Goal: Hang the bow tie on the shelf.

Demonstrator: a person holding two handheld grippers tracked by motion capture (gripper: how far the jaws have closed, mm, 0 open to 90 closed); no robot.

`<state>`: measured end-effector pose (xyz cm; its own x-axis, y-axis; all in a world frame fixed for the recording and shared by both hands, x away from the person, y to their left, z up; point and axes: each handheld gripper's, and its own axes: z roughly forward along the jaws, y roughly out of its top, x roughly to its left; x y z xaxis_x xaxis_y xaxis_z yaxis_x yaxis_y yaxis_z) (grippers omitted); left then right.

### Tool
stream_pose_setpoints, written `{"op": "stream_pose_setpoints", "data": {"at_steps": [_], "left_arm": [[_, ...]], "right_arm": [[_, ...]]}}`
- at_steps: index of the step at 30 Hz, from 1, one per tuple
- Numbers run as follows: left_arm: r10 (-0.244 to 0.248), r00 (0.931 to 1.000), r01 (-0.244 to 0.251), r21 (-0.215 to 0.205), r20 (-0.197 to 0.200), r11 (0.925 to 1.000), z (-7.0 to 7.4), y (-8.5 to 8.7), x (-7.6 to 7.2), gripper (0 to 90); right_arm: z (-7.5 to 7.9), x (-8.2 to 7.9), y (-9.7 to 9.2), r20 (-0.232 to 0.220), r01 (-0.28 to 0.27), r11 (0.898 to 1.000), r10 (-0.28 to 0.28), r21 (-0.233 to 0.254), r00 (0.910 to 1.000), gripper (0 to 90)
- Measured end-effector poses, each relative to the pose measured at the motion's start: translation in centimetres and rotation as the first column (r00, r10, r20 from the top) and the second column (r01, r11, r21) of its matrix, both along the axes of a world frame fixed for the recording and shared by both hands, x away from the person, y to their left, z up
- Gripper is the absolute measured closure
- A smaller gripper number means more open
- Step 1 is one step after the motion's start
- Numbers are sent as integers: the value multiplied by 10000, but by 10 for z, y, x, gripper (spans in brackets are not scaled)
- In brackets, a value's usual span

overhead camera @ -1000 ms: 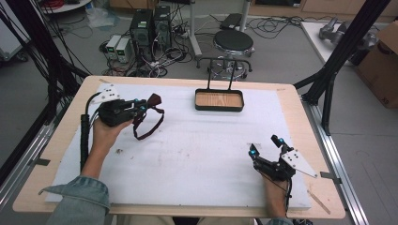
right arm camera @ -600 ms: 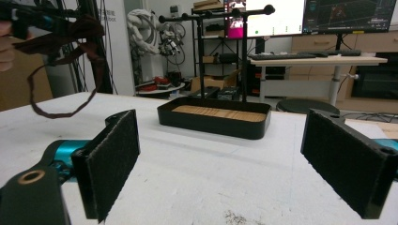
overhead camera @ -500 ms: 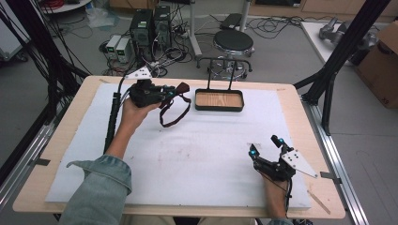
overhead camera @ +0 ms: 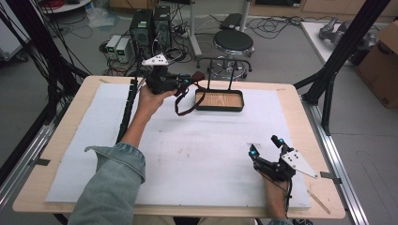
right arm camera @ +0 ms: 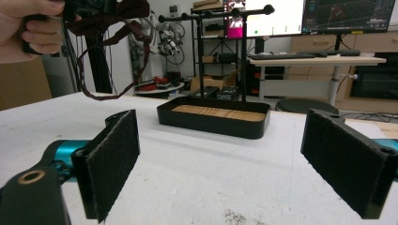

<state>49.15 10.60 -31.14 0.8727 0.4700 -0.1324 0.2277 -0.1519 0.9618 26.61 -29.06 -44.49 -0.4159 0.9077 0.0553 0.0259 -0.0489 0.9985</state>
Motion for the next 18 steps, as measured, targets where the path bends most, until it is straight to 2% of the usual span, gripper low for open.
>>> {"op": "stream_pose_setpoints", "data": {"at_steps": [8, 12, 18], "left_arm": [[17, 10000, -18, -122, -39, 9999, 5, -8, 13, 780], [66, 9999, -66, 14, -106, 10000, 6, -15, 20, 780], [91, 9998, -93, -119, -174, 9999, 11, -19, 29, 780]], "right_arm": [[0, 0, 0, -18, -10, 10000, 10, 24, 10000, 111], [0, 0, 0, -37, -21, 10000, 21, 49, 10000, 111], [0, 0, 0, -33, -30, 10000, 30, 51, 10000, 111]]}}
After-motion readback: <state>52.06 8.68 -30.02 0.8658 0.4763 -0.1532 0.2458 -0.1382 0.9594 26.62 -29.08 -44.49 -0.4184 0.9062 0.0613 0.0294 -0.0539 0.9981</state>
